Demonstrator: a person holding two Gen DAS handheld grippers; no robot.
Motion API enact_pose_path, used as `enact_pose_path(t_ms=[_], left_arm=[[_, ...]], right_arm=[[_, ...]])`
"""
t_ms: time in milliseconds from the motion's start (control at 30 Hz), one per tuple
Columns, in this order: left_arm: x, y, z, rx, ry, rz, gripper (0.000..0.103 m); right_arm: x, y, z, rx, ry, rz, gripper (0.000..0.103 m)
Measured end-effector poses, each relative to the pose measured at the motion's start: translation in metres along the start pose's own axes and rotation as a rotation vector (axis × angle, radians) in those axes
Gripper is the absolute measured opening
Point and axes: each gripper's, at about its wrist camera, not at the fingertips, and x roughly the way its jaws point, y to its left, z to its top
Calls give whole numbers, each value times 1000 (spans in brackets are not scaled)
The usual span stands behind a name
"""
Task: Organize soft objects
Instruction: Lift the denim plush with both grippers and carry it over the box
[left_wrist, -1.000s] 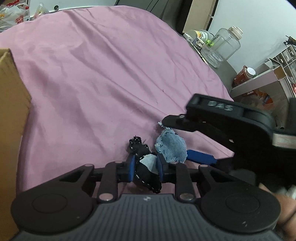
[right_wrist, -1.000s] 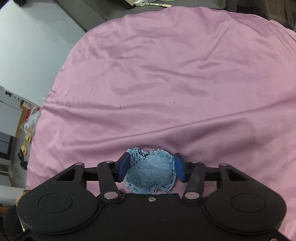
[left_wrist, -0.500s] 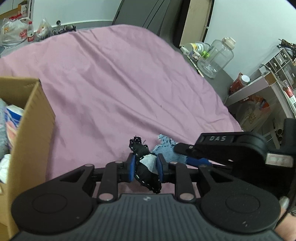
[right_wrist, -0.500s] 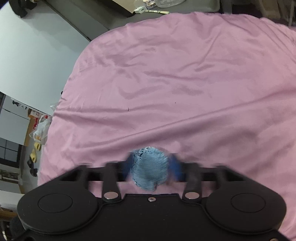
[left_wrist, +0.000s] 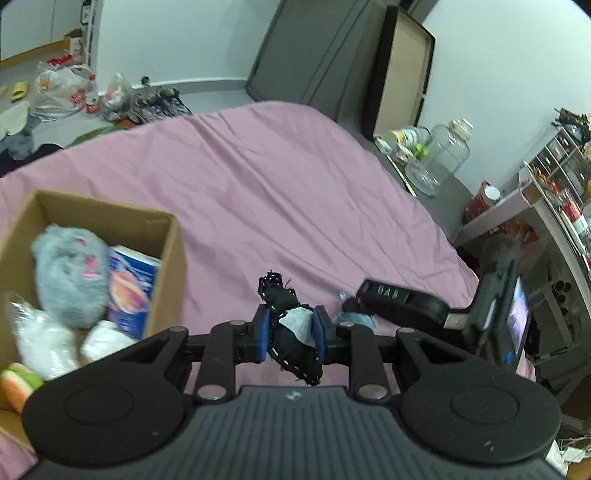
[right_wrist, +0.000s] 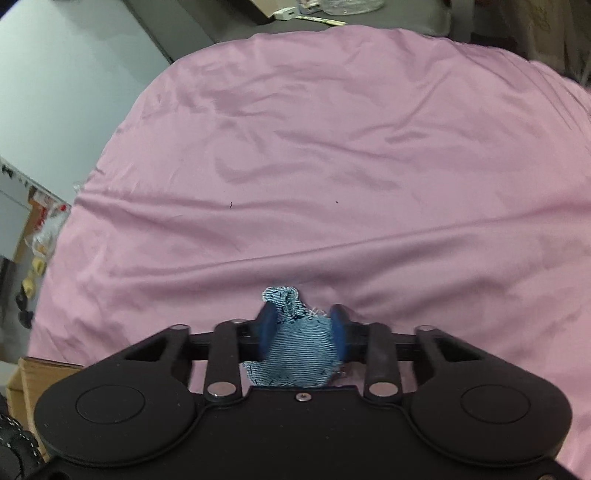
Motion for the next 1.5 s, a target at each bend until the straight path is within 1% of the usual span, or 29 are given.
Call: enact_pose_path(t_ms=[67, 100, 233, 400, 633, 833, 1000, 1200, 1500], left_arm=[[-7, 5, 2, -5, -13, 12, 23], [-10, 8, 3, -8, -18, 19, 23], [-22, 19, 5, -26, -35, 38, 23], [-37, 29, 4, -31, -51, 44, 23], [-60, 50, 0, -44, -68, 63, 23], [-79, 70, 1, -62, -81, 75, 23], [-88, 82, -1, -64, -72, 72, 23], [-88, 91, -9, -46, -41, 83, 23], [-72, 110, -19, -57, 5, 118, 24]], right_arm=[[-5, -5, -2, 27, 4, 21, 24], [-8, -6, -4, 35, 5, 29, 20], [-23, -6, -12, 35, -4, 55, 14], [-43, -2, -20, 21, -21, 89, 10], [-71, 7, -33, -14, -61, 120, 10], [-99, 24, -46, -52, -104, 176, 10], [-119, 37, -52, -79, -139, 225, 10], [-131, 49, -61, -106, -153, 276, 10], [-137, 80, -74, -184, -142, 341, 10]])
